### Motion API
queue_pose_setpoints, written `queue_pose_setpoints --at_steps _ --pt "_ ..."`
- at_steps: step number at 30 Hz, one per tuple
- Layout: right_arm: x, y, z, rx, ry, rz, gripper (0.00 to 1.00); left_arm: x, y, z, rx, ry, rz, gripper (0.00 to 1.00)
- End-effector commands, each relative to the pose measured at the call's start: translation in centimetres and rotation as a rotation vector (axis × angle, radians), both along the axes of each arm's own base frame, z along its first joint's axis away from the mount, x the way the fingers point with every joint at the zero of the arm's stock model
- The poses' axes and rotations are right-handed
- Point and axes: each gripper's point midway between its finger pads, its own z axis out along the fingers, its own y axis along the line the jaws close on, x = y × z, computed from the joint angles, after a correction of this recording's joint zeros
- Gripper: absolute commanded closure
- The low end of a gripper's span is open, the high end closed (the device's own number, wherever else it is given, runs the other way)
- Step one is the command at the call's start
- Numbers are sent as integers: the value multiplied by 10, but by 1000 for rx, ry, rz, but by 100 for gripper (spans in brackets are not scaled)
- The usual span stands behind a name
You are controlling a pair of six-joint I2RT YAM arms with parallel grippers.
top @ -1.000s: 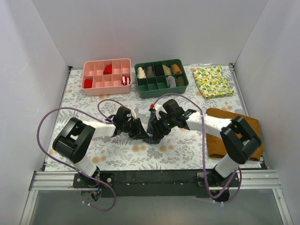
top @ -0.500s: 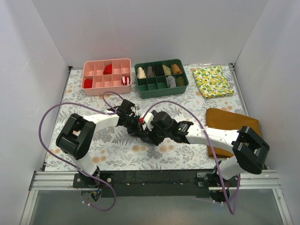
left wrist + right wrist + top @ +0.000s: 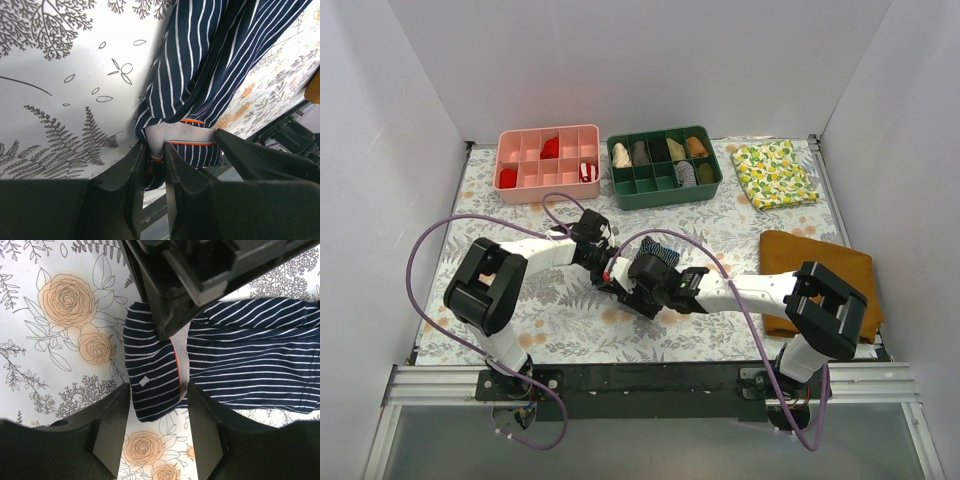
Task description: Roll the underwear
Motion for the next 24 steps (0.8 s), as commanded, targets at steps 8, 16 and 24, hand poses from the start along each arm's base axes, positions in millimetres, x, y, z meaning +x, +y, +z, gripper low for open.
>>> queue_pose_setpoints --at_steps 8,16,24 --pt "12 13 -8 -52 -104 19 43 -17 22 -29 128 70 -34 100" --pt "5 -2 -36 -95 -68 -13 51 -19 22 -31 126 79 -46 100" --pt "-9 -13 -45 -82 -3 -29 86 -19 28 -31 145 62 -34 99"
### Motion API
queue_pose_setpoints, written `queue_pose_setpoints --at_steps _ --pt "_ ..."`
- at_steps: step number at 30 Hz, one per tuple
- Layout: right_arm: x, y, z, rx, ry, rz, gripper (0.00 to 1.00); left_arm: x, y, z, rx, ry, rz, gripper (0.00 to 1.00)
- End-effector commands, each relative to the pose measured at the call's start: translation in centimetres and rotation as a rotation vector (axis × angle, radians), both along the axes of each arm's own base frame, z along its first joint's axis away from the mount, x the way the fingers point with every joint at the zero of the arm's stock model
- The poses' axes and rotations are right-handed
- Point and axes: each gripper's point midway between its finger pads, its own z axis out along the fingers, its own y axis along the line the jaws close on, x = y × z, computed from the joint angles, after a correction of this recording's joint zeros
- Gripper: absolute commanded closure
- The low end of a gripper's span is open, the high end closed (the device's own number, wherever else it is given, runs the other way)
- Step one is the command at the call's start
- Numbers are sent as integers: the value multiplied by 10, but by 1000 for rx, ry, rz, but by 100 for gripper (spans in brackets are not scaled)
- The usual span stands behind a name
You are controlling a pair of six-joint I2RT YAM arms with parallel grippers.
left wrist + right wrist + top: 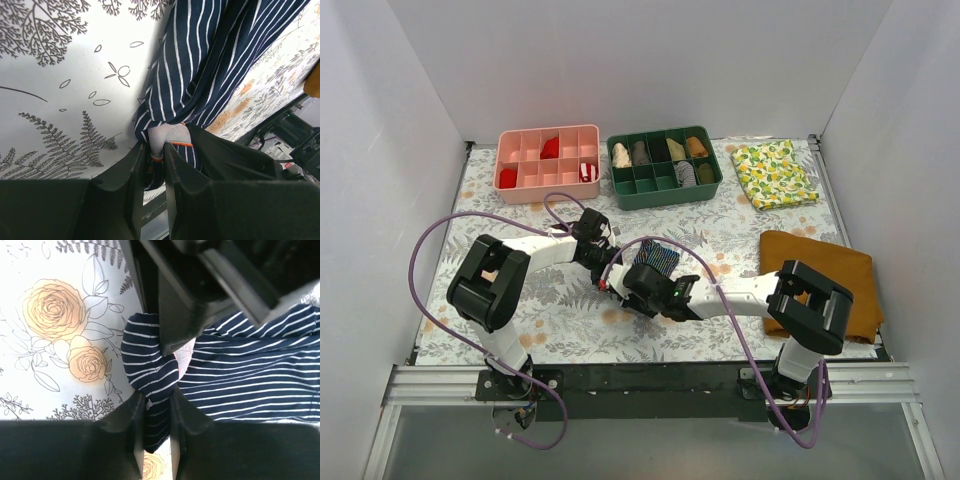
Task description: Roll the underwear
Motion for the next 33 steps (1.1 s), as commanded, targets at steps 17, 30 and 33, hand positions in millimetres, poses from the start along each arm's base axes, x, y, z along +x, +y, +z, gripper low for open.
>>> queue_pose_setpoints --at_steps 17,30,33 --pt "-55 12 -12 122 427 117 99 24 46 11 150 -177 203 35" --pt "-52 21 13 334 751 97 99 21 77 27 139 -287 330 29" --pt "-53 18 11 355 847 86 99 13 72 33 64 -322 311 25"
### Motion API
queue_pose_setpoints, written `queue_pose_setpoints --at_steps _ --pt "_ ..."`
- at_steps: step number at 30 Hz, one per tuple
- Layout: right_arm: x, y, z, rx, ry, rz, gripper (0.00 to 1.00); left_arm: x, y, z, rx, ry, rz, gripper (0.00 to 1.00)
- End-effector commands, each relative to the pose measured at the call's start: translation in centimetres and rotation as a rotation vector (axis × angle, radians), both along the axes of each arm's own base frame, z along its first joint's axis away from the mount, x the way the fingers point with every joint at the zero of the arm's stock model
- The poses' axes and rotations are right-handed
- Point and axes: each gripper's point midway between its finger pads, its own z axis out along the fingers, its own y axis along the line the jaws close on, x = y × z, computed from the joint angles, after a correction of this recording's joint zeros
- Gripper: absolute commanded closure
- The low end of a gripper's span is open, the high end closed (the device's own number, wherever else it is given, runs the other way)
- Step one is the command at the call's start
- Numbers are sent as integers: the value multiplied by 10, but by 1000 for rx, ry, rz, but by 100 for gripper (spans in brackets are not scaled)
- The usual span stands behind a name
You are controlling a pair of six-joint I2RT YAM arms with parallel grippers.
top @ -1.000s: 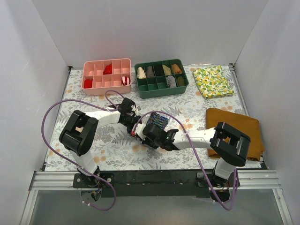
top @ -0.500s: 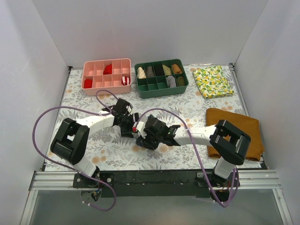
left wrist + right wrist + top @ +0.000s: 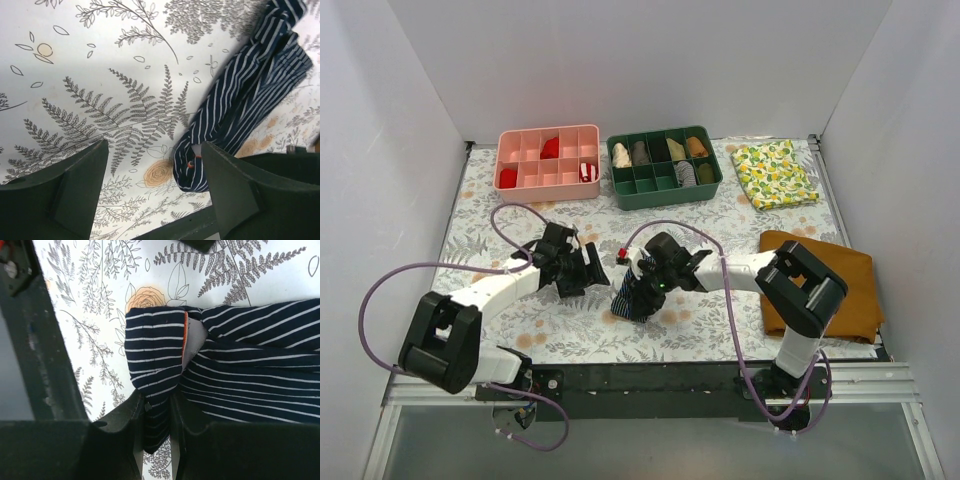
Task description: Roll the underwear
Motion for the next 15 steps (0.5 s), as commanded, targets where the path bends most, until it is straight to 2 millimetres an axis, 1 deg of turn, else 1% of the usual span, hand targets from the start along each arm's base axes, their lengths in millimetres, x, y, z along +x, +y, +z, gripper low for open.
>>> queue_pose_setpoints --at_steps 1,3,4,5,6,7,8,12,14,15 --pt "-7 5 10 76 185 21 99 2 -7 19 -92 -126 -15 25" --pt "-9 4 13 97 241 29 99 -7 -11 21 -139 -135 -44 24" --pt "-6 4 14 114 253 24 99 -7 -14 23 -156 -150 -49 23" --pt "-8 4 17 132 280 38 99 -8 -15 25 -171 -154 -45 22" --pt "-8 3 16 131 300 34 99 -9 -17 29 -191 -164 -54 20" --pt "-5 2 16 133 317 24 99 -10 -18 29 -200 -168 -53 17" --pt "-7 2 18 145 338 32 99 -11 -19 30 -208 -173 -56 11" --pt "-5 -1 11 129 394 13 99 -13 -21 32 -236 -187 -66 2" --pt "-5 -2 10 129 422 9 99 -17 -24 33 -259 -187 -80 2" --pt "-5 -4 7 119 440 1 99 -17 -25 34 -267 -188 -81 2"
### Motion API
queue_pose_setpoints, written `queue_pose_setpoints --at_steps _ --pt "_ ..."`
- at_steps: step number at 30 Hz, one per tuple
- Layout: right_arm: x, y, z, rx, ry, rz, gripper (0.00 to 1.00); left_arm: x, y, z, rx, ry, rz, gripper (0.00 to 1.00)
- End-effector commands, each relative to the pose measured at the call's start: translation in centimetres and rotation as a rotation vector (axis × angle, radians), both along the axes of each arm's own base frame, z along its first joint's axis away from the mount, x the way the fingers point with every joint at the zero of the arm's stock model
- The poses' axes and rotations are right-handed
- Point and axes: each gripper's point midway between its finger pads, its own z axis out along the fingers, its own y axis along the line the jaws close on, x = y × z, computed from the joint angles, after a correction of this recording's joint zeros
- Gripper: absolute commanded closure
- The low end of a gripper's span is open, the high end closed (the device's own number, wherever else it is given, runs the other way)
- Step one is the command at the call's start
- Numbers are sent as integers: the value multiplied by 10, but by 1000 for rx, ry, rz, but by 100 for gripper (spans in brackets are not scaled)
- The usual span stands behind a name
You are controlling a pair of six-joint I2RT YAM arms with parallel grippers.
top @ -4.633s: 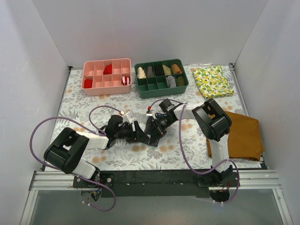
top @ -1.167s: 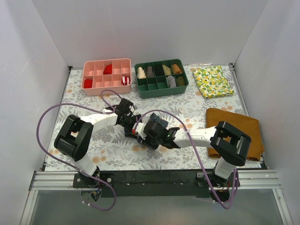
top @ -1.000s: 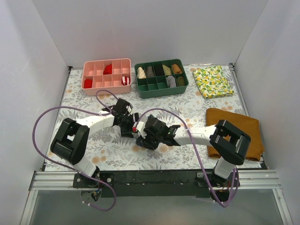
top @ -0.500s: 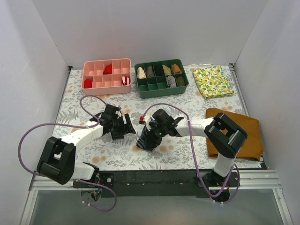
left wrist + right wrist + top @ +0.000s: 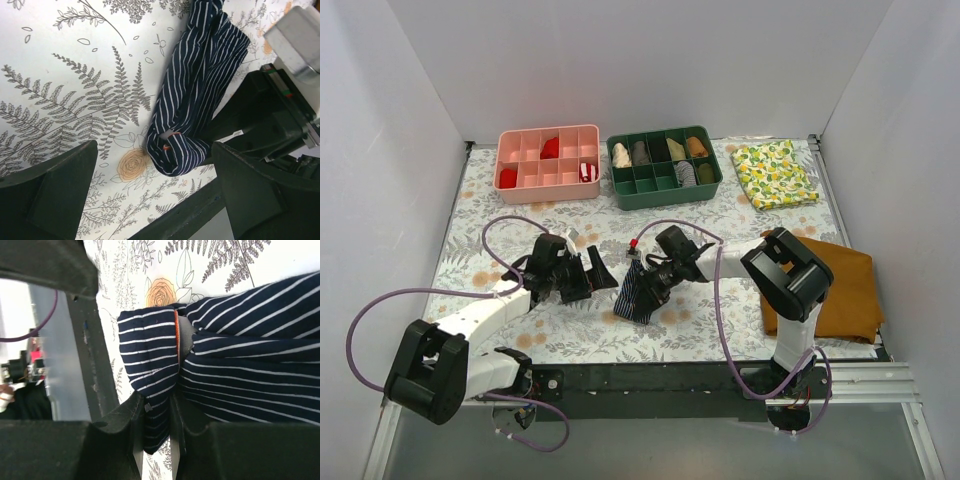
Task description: Roll the underwear
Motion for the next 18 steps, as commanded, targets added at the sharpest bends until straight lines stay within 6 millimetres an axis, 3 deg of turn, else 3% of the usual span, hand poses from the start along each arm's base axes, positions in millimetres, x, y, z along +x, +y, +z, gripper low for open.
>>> queue_pose_setpoints --at_steps 1,18 --pt "0 2 3 16 92 6 99 -2 -9 12 -80 -42 -29 2" --pt "4 -1 2 28 147 22 99 -28 -10 -15 -131 20 -47 2"
